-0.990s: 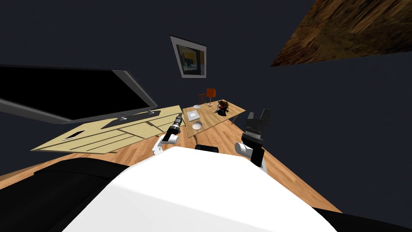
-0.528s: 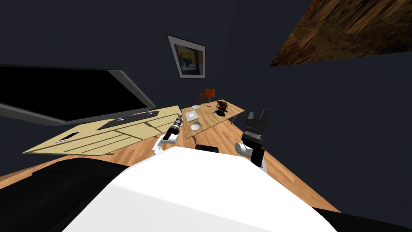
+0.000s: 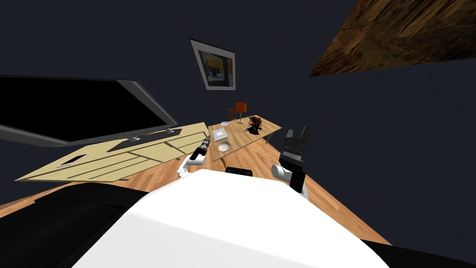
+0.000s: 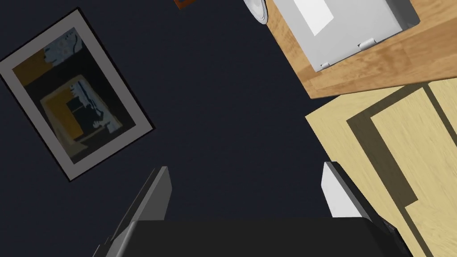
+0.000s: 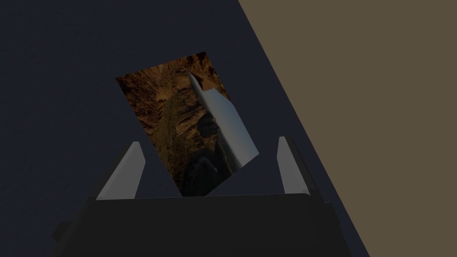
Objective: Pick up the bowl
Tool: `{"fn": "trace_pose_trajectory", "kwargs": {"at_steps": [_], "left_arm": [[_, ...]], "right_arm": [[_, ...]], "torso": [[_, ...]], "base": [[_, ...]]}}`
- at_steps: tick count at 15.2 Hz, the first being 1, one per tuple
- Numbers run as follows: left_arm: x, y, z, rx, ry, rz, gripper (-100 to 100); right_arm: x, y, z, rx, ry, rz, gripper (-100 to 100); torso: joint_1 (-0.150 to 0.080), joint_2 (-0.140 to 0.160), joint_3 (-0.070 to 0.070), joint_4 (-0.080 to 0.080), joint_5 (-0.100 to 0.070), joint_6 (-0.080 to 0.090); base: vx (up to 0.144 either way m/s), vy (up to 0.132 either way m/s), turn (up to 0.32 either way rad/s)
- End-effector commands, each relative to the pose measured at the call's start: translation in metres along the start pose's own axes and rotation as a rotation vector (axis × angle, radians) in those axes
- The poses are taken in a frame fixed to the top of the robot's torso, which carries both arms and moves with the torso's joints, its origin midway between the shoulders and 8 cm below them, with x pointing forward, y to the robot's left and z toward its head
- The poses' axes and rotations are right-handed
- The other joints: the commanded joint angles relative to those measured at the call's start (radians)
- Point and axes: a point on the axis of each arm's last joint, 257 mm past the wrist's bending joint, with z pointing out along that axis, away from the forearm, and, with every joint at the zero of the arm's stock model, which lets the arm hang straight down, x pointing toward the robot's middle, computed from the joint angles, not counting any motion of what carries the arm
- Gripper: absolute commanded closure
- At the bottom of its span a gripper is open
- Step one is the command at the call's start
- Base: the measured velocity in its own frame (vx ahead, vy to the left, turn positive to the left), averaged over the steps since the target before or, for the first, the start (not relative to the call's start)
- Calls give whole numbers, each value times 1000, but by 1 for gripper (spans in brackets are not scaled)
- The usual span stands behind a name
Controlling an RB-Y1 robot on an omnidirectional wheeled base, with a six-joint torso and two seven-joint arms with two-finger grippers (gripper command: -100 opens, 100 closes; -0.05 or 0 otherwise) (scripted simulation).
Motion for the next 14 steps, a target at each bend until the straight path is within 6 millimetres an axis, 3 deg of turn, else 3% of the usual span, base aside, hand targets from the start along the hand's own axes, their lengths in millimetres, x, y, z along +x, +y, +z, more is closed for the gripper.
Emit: {"fn": "trace_pose_trajectory", "kwargs": {"at_steps": [1, 3, 4, 8, 9, 14], "left_arm": [[-1, 18, 2, -61, 2, -1, -100], [0, 24, 2, -81, 5, -1, -100], [1, 39, 3, -129, 7, -4, -100], [3, 61, 1, -207, 15, -8, -100], [5, 75, 0, -250, 18, -14, -100], [9, 96, -4, -328, 30, -21, -100]], "right_arm": [[0, 0, 0, 0, 0, 0, 0], [0, 0, 0, 0, 0, 0, 0], [0, 0, 0, 0, 0, 0, 0], [0, 0, 0, 0, 0, 0, 0], [0, 0, 0, 0, 0, 0, 0], [0, 0, 0, 0, 0, 0, 0]], "torso": [[0, 0, 0, 0, 0, 0], [-1, -1, 0, 0, 0, 0], [0, 0, 0, 0, 0, 0], [-2, -1, 0, 0, 0, 0], [-1, 0, 0, 0, 0, 0], [-1, 0, 0, 0, 0, 0]], "base": [[37, -46, -19], [35, -42, -11], [36, -43, -17], [35, -55, -13], [38, -38, -16], [32, -40, -10]]}}
